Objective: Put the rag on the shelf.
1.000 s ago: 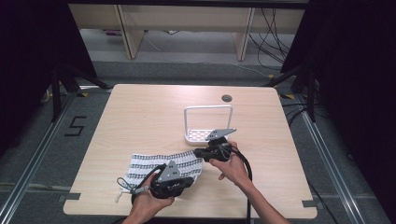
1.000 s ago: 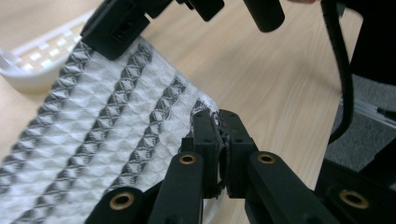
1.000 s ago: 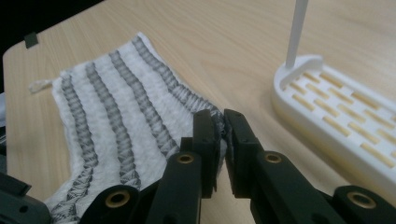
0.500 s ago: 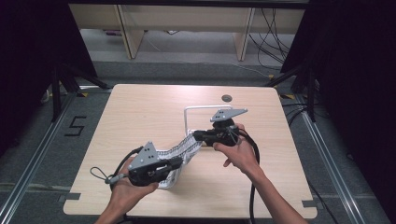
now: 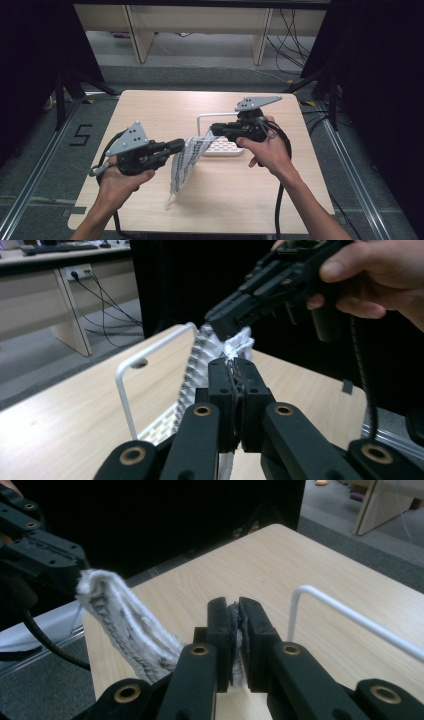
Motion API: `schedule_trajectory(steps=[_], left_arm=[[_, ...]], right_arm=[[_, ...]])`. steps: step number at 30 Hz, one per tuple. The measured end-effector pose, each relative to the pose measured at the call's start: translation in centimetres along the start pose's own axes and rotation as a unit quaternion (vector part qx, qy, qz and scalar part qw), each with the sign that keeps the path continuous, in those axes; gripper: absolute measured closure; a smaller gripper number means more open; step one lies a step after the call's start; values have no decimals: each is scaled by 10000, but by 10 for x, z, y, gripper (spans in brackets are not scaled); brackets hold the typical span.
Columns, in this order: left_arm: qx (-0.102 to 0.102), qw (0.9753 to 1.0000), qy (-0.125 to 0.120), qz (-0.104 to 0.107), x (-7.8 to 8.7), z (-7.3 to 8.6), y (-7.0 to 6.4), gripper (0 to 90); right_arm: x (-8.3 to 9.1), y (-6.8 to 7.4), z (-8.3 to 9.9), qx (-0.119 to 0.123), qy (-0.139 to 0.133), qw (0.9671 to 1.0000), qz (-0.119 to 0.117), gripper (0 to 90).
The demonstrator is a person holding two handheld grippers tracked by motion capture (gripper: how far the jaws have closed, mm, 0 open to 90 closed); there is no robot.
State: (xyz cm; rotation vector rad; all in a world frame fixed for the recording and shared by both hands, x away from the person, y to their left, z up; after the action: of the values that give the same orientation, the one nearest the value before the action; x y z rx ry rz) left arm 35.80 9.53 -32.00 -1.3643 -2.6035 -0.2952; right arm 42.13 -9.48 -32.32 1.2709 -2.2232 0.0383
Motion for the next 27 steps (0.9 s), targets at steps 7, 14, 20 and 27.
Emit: schedule_trajectory(steps=[7,14,20,27], left_arm=[[-22,9999,-160,16,-18,-28,7,871],[118,9996,-235,-59,-47,-43,22,871],[232,9994,-226,-100,-70,-51,32,871],[318,9992,-152,-187,-87,-56,45,872]], right_arm=[[29,-4,-21,-178,-151,9990,368,851],[54,-15,-35,-4,-325,9964,782,849],[63,-29,-36,-209,-440,9944,939,848],[64,-43,-39,-431,-548,9920,1054,848]])
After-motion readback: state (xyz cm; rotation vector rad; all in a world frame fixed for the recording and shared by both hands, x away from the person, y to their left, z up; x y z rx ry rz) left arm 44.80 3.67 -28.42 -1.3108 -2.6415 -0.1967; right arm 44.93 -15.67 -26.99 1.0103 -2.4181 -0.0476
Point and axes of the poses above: each handheld gripper's, and its own axes: x roughly backward along the jaws, z roughly out of its underside, y roughly to its left, the point moved 6 cm from there along -x, roughly forward along the jaws, and after that the axes turned 7 degrees about -x, right-handed, at the moved point
